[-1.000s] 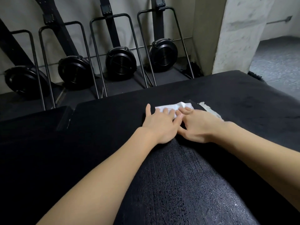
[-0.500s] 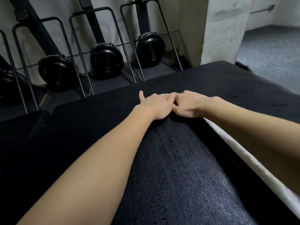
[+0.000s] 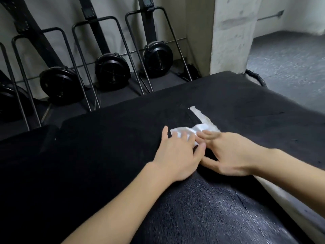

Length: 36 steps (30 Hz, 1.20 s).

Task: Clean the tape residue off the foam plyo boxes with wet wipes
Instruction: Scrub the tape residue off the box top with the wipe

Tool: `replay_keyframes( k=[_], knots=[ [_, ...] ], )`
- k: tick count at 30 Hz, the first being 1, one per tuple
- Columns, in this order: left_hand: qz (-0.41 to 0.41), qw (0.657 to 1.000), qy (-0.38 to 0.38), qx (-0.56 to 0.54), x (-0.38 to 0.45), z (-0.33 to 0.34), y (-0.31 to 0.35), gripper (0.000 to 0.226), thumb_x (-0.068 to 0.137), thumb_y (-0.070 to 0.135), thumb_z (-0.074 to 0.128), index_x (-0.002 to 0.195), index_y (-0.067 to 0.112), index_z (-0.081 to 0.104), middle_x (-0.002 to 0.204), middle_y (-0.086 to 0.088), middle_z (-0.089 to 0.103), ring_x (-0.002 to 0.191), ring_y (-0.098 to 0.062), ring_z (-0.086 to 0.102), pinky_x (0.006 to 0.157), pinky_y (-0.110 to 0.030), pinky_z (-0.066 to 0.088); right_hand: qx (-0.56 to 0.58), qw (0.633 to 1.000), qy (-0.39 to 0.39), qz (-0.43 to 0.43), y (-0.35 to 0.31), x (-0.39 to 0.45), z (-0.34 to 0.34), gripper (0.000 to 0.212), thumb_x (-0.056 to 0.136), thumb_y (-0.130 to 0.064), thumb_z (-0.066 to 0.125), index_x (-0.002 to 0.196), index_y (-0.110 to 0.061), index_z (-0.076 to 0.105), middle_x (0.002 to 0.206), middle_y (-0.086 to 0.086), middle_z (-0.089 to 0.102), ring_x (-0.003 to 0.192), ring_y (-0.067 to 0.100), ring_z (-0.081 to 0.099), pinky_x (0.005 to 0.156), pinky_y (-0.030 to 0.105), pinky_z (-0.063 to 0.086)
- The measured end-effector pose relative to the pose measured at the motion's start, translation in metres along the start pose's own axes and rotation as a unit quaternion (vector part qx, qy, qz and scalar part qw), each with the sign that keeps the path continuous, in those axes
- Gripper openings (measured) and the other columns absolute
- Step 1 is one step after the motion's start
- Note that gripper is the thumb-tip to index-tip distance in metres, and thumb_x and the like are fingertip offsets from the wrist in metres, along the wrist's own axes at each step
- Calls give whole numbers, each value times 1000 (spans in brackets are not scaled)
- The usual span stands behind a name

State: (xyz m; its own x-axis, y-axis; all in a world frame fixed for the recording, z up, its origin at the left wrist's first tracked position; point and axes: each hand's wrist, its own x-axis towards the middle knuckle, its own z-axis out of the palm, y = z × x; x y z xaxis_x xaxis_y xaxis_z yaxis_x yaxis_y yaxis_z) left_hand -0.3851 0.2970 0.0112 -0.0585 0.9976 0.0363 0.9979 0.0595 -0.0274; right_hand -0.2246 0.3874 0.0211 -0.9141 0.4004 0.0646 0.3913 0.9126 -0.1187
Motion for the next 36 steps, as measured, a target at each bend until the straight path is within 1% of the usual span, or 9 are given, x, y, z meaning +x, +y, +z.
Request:
replay_keyframes(
  k=[4,8,13,19,22,26,30,33,36],
  knots=[
    [3,999,4,33,-30,3,16,72,95,55,0,143,17,41,141,1,50,132,-24,43,117,-61,7,-41,999,-9,-3,-19,-27,5,77,91,-65,19,149,-18,39,148,3,48,140,20,39,113,36,38],
    [-28,999,-15,42,1,1,-2,82,89,50,-12,149,16,32,152,0,40,140,-23,34,116,-64,4,-62,998,-3,-1,-3,17,17,74,97,-57,19,153,-10,34,150,11,45,143,26,36,121,35,24],
    [-61,996,-54,29,63,-1,-49,49,105,33,12,145,22,36,152,-1,36,139,-30,33,113,-71,4,-25,999,12,26,26,100,24,74,93,-57,11,148,-16,40,146,10,48,136,30,43,112,47,39],
    [-97,993,-61,-15,112,-1,-79,49,103,25,15,148,28,33,146,0,47,130,-34,44,117,-65,0,24,996,8,82,49,151,22,55,100,-47,27,149,-28,42,143,8,57,119,37,58,101,39,45],
    [-96,994,-52,-17,114,2,-81,52,102,22,14,151,28,29,145,-1,49,128,-36,46,117,-65,1,41,994,-15,95,52,155,20,58,95,-53,25,145,-33,45,143,3,58,113,35,58,94,37,45],
    [-93,995,-38,5,89,3,-71,44,103,30,13,130,21,46,129,-6,54,120,-37,49,114,-69,4,1,998,-27,65,41,129,15,63,98,-61,23,145,-27,49,140,2,52,121,32,54,100,40,41],
    [-96,994,-56,11,44,-1,-38,53,102,39,10,138,23,47,133,-7,54,124,-36,48,115,-68,2,-14,999,-39,30,13,74,8,74,90,-67,12,132,-23,55,113,-3,50,123,25,46,104,39,38],
    [-84,995,-58,-8,-3,1,-4,54,102,43,12,140,24,46,136,-6,54,125,-33,48,115,-66,5,2,997,-64,40,-12,17,5,67,95,-64,17,143,-29,47,135,0,52,140,23,38,114,46,36],
    [-58,997,-42,-22,-59,-2,35,62,97,48,6,136,23,48,134,-2,55,125,-30,48,115,-66,8,8,996,-71,52,-44,-51,-3,65,95,-62,23,149,-28,38,147,1,48,140,22,40,109,49,42]
  ],
)
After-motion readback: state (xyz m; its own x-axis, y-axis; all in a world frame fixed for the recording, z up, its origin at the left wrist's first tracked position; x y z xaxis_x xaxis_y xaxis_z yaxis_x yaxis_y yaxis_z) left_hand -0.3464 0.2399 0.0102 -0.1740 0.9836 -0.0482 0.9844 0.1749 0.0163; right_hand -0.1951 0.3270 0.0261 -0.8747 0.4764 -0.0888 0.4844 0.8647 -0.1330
